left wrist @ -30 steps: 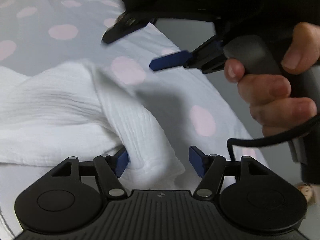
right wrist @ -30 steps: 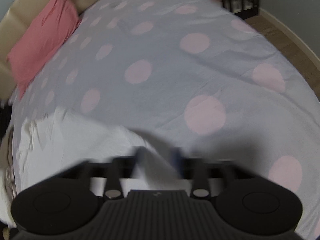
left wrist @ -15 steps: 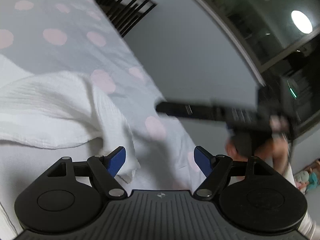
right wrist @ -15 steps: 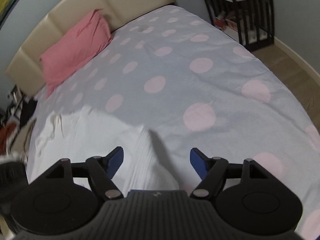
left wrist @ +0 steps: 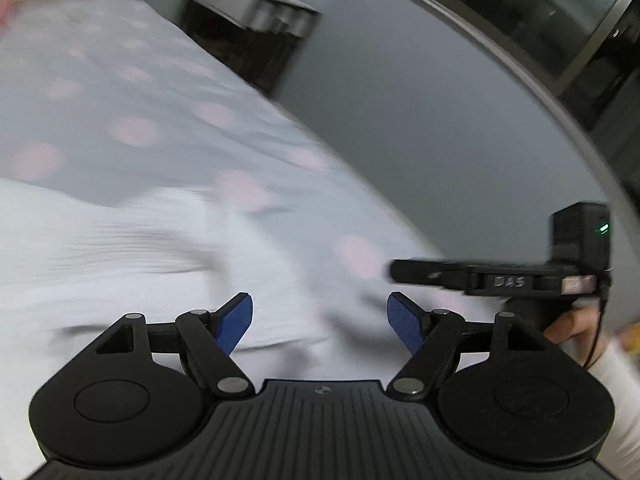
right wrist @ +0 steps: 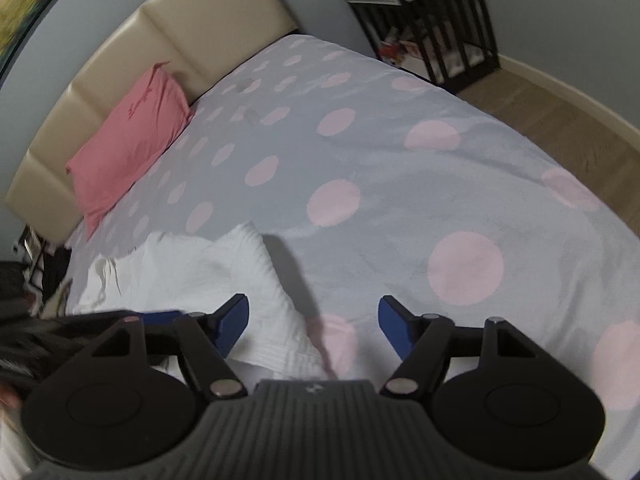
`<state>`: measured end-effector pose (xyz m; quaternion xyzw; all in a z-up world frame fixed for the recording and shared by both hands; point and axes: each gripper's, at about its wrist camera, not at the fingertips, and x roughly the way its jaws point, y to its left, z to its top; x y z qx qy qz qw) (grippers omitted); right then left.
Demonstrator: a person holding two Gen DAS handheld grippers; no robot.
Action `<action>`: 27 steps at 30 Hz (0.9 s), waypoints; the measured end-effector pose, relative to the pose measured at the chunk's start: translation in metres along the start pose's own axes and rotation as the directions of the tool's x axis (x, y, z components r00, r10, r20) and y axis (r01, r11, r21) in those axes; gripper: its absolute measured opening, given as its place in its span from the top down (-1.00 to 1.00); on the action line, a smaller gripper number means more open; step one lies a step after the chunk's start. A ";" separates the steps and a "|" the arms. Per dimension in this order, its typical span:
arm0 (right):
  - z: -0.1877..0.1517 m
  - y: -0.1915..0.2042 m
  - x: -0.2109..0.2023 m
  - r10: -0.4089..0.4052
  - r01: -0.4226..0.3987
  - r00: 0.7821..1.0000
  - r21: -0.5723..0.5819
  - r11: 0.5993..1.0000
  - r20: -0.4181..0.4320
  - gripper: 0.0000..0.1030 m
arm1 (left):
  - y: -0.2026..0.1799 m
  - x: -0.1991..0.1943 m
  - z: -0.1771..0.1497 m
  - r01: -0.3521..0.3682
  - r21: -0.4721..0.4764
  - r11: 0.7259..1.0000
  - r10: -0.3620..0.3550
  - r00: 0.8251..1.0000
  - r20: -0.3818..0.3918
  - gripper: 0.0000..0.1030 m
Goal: Fold clothes
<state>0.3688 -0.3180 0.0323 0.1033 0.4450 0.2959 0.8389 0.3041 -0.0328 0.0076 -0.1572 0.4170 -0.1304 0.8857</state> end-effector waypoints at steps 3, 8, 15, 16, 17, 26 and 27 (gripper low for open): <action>-0.017 0.028 0.011 -0.034 0.043 0.999 -0.241 0.970 0.039 -0.43 | 0.007 -0.030 -0.031 -0.172 0.060 0.983 0.171 0.985 0.018 -0.42; -0.060 0.092 0.045 -0.083 0.126 0.992 -0.668 0.733 0.097 -0.39 | 0.018 -0.050 -0.080 -0.380 0.115 0.918 0.385 0.922 -0.030 -0.42; -0.097 0.123 0.099 -0.209 0.216 0.968 -0.890 0.401 0.141 -0.20 | 0.022 -0.041 -0.124 -0.367 0.051 0.929 0.371 0.919 -0.134 -0.42; -0.096 0.123 0.102 -0.215 0.218 0.966 -0.893 0.395 0.141 -0.08 | 0.021 -0.042 -0.130 -0.355 0.038 0.934 0.357 0.924 -0.138 -0.42; -0.095 0.123 0.104 -0.225 0.221 0.964 -0.892 0.394 0.140 -0.04 | 0.020 -0.042 -0.135 -0.342 0.027 0.939 0.342 0.929 -0.143 -0.42; -0.096 0.121 0.110 -0.285 0.202 0.952 -0.925 0.321 0.109 -0.04 | 0.017 -0.047 -0.158 -0.281 -0.004 0.960 0.276 0.945 -0.175 -0.42; -0.098 0.122 0.108 -0.272 0.185 0.957 -0.931 0.316 0.098 -0.08 | 0.018 -0.043 -0.157 -0.285 -0.004 0.959 0.280 0.944 -0.177 -0.42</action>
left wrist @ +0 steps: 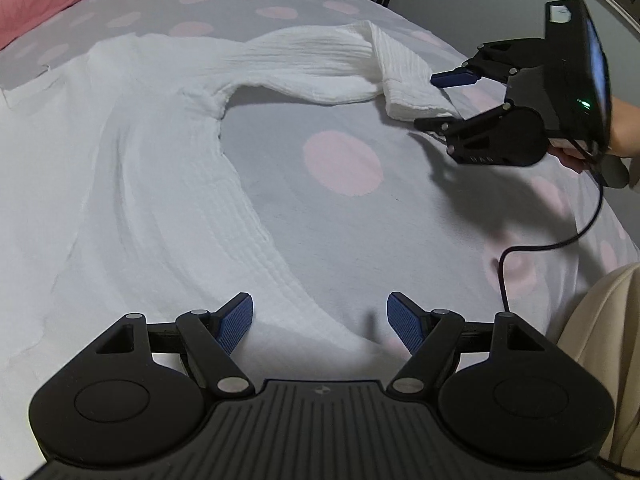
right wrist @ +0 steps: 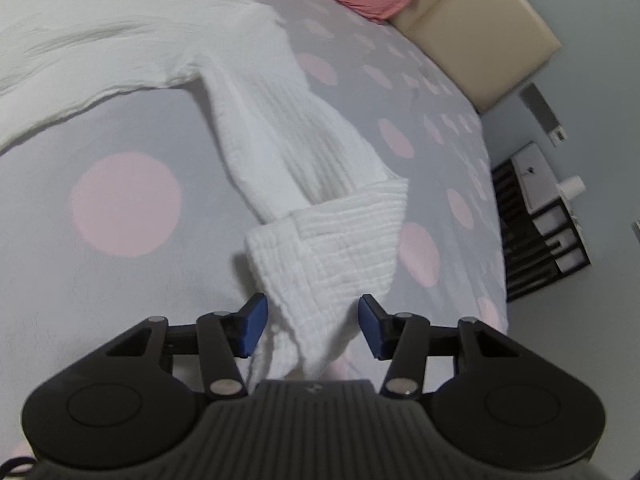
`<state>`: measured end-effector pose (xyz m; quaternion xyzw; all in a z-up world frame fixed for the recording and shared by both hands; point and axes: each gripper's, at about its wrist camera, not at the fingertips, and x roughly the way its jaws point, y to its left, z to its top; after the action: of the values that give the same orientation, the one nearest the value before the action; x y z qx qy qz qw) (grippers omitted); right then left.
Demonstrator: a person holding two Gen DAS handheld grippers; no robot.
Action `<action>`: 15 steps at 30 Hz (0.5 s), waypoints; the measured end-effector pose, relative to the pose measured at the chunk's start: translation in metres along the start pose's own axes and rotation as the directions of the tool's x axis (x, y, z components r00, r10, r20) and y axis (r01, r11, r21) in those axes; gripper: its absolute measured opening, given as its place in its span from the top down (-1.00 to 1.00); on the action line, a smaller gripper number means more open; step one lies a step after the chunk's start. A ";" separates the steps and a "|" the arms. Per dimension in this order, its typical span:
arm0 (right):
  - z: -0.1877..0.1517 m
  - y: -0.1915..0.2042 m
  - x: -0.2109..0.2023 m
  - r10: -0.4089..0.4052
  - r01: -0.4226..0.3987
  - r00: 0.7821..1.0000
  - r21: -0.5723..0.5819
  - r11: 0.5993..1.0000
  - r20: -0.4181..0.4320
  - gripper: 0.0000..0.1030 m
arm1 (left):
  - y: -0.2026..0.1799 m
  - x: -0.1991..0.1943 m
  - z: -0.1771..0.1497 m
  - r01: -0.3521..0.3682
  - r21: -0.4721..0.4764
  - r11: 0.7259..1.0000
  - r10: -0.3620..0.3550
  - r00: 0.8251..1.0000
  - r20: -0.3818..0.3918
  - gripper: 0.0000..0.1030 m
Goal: Fold clothes
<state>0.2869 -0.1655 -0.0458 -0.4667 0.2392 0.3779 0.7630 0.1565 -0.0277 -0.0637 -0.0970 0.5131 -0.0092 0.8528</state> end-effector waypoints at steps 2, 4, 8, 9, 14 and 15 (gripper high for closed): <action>0.001 0.005 -0.001 0.001 -0.001 1.000 -0.029 1.000 0.009 -0.10 | -0.002 0.006 0.002 -0.015 0.000 1.000 0.015 1.000 -0.002 -0.42; 0.002 0.007 0.001 -0.012 0.012 1.000 -0.040 0.999 0.001 0.11 | -0.004 0.010 0.004 -0.039 -0.002 0.999 0.039 0.999 0.002 -0.42; 0.002 -0.011 0.009 -0.012 0.014 1.000 0.071 0.997 -0.023 0.75 | -0.003 0.015 0.003 -0.059 -0.013 0.998 0.059 0.998 -0.001 -0.31; 0.002 -0.017 0.009 -0.015 0.017 1.000 0.098 0.995 -0.021 0.78 | -0.002 0.016 0.002 -0.049 -0.021 0.999 0.049 0.999 -0.004 -0.26; -0.015 -0.070 0.007 0.045 -0.038 0.999 0.400 0.916 -0.010 0.80 | -0.006 0.015 -0.002 -0.056 0.008 0.998 0.056 0.998 0.014 0.12; -0.023 -0.087 0.009 0.084 -0.074 0.996 0.498 0.864 0.003 0.80 | -0.008 0.015 -0.003 -0.055 0.020 0.998 0.055 0.998 0.013 0.12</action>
<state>0.3616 -0.2067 -0.0165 -0.2478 0.3547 0.3301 0.8390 0.1620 -0.0372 -0.0768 -0.0740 0.5102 0.0097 0.8568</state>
